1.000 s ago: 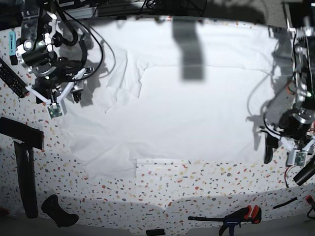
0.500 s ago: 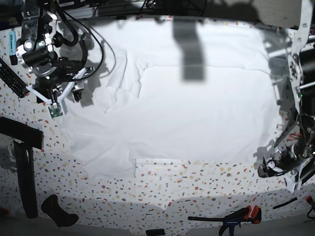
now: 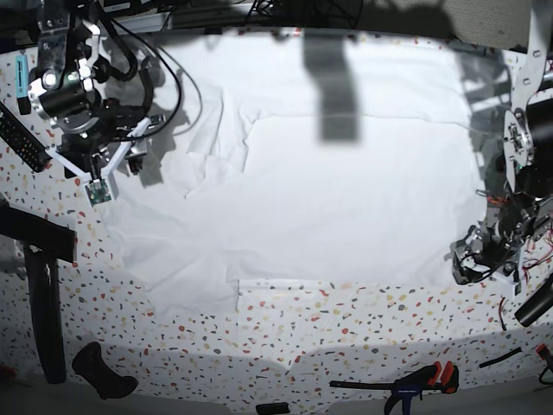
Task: Fold the T-shirt properly
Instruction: 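Move the left gripper to the shirt's side edge and grasp it, then move the right gripper to the shirt's opposite side edge and grasp it, then lift both side edges and fold the shirt lengthwise over itself, then release the folded edge and raise both grippers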
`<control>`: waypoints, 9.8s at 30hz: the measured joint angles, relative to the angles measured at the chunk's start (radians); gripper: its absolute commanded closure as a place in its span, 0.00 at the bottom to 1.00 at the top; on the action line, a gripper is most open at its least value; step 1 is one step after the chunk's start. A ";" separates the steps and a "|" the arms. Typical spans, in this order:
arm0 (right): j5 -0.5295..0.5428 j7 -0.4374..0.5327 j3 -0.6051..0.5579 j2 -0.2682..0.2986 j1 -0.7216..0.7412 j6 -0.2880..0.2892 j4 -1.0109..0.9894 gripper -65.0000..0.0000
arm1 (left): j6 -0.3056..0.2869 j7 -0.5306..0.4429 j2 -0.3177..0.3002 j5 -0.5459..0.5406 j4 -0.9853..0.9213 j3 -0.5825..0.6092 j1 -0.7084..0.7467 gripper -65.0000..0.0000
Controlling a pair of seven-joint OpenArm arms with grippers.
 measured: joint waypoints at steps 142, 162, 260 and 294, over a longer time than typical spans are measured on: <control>-0.008 0.042 -0.278 0.004 0.830 0.352 -0.899 1.00 | -0.155 0.218 -0.043 -0.137 0.335 0.001 0.106 1.00; 0.175 -0.075 0.148 0.002 0.397 0.383 -0.284 1.00 | -0.015 0.510 -0.102 -0.319 1.283 0.006 0.601 1.00; 0.323 -0.296 -0.078 0.064 0.658 0.315 -0.928 0.79 | -0.038 0.815 -0.058 -0.502 1.448 -0.240 0.956 0.59; 0.292 -0.296 -0.078 0.076 -0.114 0.383 0.102 1.00 | -0.035 0.814 -0.064 -0.502 1.448 -0.241 0.956 0.59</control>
